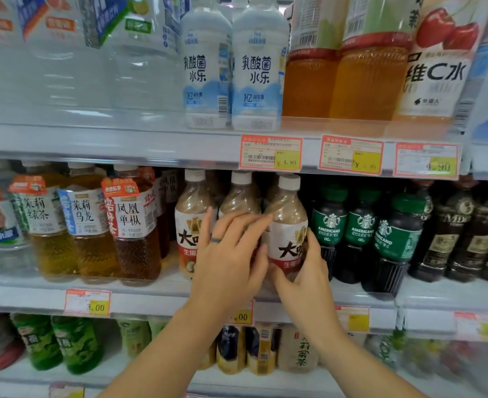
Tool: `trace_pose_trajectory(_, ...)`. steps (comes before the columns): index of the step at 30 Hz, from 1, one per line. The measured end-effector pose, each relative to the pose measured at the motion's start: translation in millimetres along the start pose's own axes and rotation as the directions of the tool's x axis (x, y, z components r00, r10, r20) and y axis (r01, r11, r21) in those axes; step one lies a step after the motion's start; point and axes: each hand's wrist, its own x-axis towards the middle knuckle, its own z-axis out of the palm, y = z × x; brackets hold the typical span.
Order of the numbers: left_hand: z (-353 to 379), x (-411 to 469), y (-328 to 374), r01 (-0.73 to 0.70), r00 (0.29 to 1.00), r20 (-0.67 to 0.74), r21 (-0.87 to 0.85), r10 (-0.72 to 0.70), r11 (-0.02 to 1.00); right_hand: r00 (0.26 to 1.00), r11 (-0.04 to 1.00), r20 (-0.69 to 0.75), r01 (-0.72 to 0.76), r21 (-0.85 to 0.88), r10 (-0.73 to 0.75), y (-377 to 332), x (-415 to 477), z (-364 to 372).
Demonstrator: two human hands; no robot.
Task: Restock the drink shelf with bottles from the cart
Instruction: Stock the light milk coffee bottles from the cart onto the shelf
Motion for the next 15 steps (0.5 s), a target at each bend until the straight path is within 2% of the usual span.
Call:
trace_pose_trajectory(5, 4, 9, 11, 0.012, 1.0, 0.013, -0.049, -0.011, 0.999, 0.999, 0.998, 0.007, -0.042, 0.04, 0.042, -2, 0, -2)
trace_pose_trajectory(8, -1, -1, 0, 0.015, 0.997, -0.081, -0.06, -0.019, 0.998, 0.999, 0.999, -0.008, -0.042, 0.015, 0.043, -1, 0, -4)
trace_pose_trajectory(11, -9, -14, -23, 0.144, 0.97, -0.194, -0.041, -0.149, 0.989, 0.998, 0.999, 0.049, -0.026, -0.033, 0.028, -3, 0, -8)
trace_pose_trajectory(13, -9, -21, -37, 0.26, 0.957, -0.138, 0.009, -0.256, 0.966, 0.997, 0.999, 0.07, -0.017, -0.045, 0.02, -2, 0, -6)
trace_pose_trajectory(15, -4, -26, -43, 0.335, 0.942, 0.002, 0.04, -0.335, 0.941, 0.998, 0.998, 0.06, -0.017, -0.064, 0.021, -3, -1, -3)
